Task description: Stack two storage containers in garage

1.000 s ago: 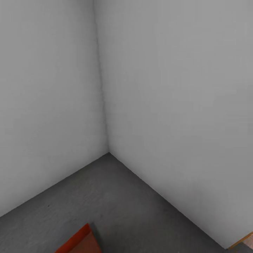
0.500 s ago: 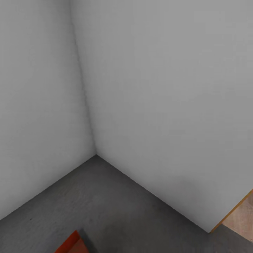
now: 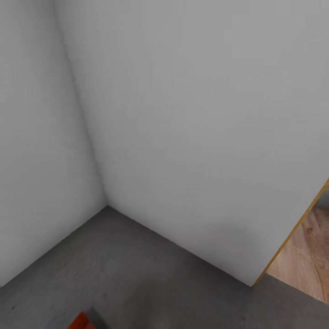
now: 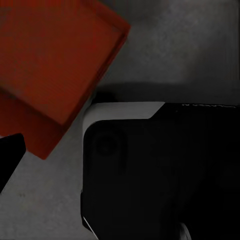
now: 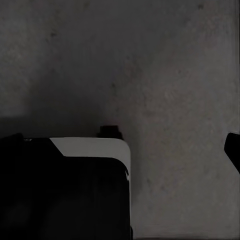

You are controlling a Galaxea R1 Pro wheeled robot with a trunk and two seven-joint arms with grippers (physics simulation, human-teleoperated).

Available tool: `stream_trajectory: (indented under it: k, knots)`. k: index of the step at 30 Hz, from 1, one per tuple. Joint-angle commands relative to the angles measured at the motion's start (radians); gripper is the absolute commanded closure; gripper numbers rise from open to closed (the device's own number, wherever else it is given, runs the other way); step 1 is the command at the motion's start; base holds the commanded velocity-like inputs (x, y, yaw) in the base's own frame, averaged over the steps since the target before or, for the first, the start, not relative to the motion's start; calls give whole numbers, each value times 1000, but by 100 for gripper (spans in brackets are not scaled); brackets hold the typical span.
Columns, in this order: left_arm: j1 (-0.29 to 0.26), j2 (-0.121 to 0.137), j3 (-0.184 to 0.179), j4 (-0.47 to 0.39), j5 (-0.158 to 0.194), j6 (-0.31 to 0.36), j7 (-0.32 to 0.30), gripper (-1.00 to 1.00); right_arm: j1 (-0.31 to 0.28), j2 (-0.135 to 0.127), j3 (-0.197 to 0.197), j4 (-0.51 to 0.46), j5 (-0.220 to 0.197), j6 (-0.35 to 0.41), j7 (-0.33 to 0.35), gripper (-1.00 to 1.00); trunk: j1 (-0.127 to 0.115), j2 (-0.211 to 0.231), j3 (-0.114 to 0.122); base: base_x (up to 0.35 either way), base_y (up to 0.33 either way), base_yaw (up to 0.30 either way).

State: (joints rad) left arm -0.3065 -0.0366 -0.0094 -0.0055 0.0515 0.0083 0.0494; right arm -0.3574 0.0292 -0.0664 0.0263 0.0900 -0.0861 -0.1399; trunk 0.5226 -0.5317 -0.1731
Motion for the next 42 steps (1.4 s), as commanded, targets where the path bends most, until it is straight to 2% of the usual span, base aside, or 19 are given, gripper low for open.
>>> stream_trajectory:
  k: [1, 9, 14, 23, 31, 42]
  knots:
    - [0, 0, -1, -1, 5, 1, 3, -100, -2, 2, -7, 3, 9, -4, -2, -100, 0, -2, -2, 0, 0, -285]
    - [0, -1, -2, -1, 5, 1, 3, -100, -1, 12, -7, 5, 4, 8, 9, -100, 0, -2, -2, 0, 0, -285]
    - [0, -3, -1, -1, 5, 1, 3, -100, 22, 16, -7, 5, 4, 12, 12, -100, 0, -2, -2, 0, 0, -286]
    - [0, -13, -1, -1, 6, 1, 3, -100, 47, 16, -7, 6, 4, 18, 43, -100, 0, -2, -2, 0, 0, -289]
    - [0, -17, -1, -1, 7, 1, 3, -100, 48, 14, -7, 5, 2, 69, 72, -100, 0, -2, -2, 0, 0, -290]
    - [0, -17, -1, -1, 6, 1, 2, -100, 48, 11, -7, 4, 1, 59, 74, -100, 0, -2, -2, 0, 0, -290]
